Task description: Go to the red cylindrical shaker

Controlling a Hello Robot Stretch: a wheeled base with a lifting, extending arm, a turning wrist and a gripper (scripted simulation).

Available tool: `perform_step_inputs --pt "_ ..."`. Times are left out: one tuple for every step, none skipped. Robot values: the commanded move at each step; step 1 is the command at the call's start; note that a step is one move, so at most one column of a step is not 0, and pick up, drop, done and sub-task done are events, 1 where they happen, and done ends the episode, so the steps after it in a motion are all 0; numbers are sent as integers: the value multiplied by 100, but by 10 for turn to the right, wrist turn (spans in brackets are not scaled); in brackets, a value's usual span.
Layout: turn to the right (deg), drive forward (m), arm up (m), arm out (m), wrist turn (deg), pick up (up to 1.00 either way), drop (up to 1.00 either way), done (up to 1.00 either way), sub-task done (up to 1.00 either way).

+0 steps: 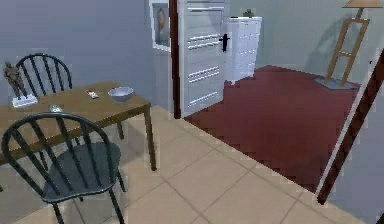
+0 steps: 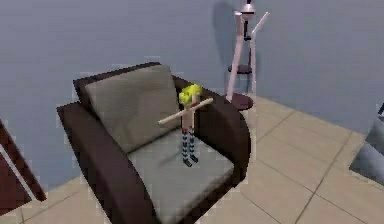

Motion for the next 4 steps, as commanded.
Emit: perform_step_inputs --pt "0 50 0 0 0 0 0 0 0" --pt "180 0 0 0 0 0 0 0 0" --pt "30 0 0 0 0 0 0 0 0" --pt "0 100 0 0 0 0 0 0 0"
